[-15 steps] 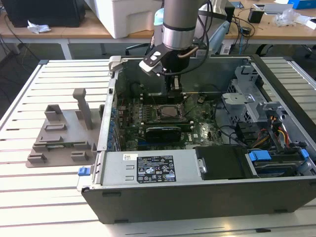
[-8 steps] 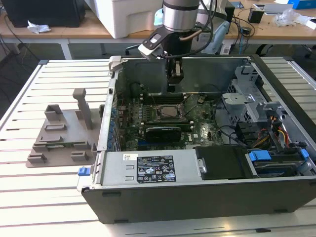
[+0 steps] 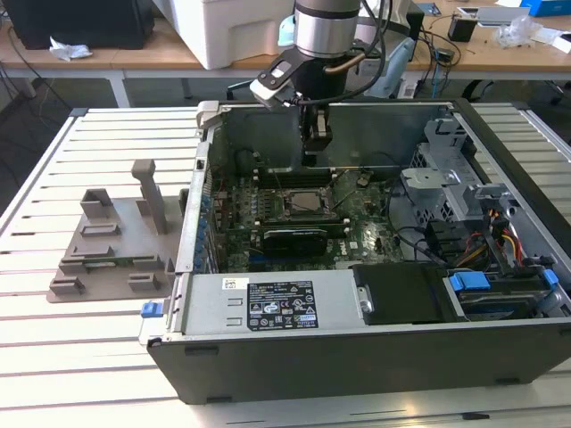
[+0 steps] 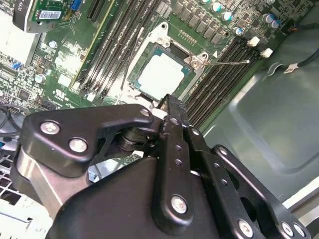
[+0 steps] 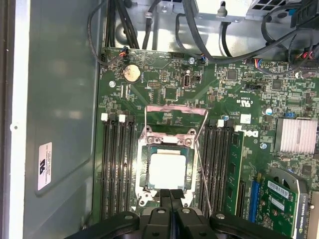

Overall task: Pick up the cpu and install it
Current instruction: 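Close the cpu cover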

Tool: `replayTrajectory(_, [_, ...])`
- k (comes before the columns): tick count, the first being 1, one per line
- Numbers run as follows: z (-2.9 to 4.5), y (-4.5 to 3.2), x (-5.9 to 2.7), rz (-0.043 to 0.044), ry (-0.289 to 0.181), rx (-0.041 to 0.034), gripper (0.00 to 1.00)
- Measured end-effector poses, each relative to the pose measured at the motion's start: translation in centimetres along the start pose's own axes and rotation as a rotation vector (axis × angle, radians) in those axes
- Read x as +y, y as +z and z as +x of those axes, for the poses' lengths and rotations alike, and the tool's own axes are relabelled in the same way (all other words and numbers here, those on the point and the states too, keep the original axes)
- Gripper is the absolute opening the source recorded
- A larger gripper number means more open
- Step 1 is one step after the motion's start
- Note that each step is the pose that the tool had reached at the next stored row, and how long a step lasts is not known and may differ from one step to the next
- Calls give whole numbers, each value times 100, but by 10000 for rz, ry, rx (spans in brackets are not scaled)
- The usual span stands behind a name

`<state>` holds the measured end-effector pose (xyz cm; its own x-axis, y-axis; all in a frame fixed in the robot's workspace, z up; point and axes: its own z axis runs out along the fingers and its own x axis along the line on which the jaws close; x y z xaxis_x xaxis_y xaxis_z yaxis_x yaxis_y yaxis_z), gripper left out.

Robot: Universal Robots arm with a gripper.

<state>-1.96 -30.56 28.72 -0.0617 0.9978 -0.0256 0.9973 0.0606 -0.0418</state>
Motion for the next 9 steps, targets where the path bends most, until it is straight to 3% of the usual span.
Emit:
replayTrajectory(2, [12, -2, 23, -1, -23, -1, 11])
replayTrajectory(5, [11, -6, 283, 12, -49, 1, 11])
replayTrajectory(9, [31, 53, 543, 111, -50, -1, 11])
